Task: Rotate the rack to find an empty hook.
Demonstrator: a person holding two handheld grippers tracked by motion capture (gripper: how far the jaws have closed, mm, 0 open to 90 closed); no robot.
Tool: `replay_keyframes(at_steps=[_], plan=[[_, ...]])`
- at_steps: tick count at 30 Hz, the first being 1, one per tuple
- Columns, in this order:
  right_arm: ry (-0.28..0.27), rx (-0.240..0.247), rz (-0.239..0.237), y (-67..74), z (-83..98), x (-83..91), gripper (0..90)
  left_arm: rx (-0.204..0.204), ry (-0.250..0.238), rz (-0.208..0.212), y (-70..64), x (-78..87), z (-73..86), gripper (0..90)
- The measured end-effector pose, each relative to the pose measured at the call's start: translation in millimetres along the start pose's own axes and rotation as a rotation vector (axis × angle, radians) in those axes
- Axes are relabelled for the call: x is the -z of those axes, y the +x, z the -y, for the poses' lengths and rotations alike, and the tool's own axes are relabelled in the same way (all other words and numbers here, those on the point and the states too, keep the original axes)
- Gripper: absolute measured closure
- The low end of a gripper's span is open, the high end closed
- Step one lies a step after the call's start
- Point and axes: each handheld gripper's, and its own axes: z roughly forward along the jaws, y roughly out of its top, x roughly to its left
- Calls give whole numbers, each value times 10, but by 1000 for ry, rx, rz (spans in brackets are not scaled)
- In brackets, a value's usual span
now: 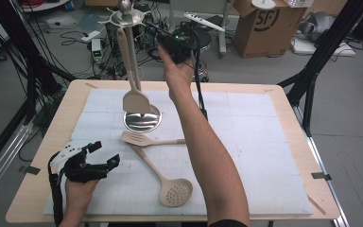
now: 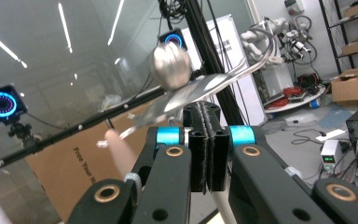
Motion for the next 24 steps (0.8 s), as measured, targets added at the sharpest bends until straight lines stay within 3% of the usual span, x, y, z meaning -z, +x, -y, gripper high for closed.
replay_keyframes(at_steps=[11,24], plan=[[15,42,-20,182,12,-7,900,9,-10,-6,16,26,-9,17],[42,35,-58,323,100,-147,900,22,-18,-13,52,53,-13,17]])
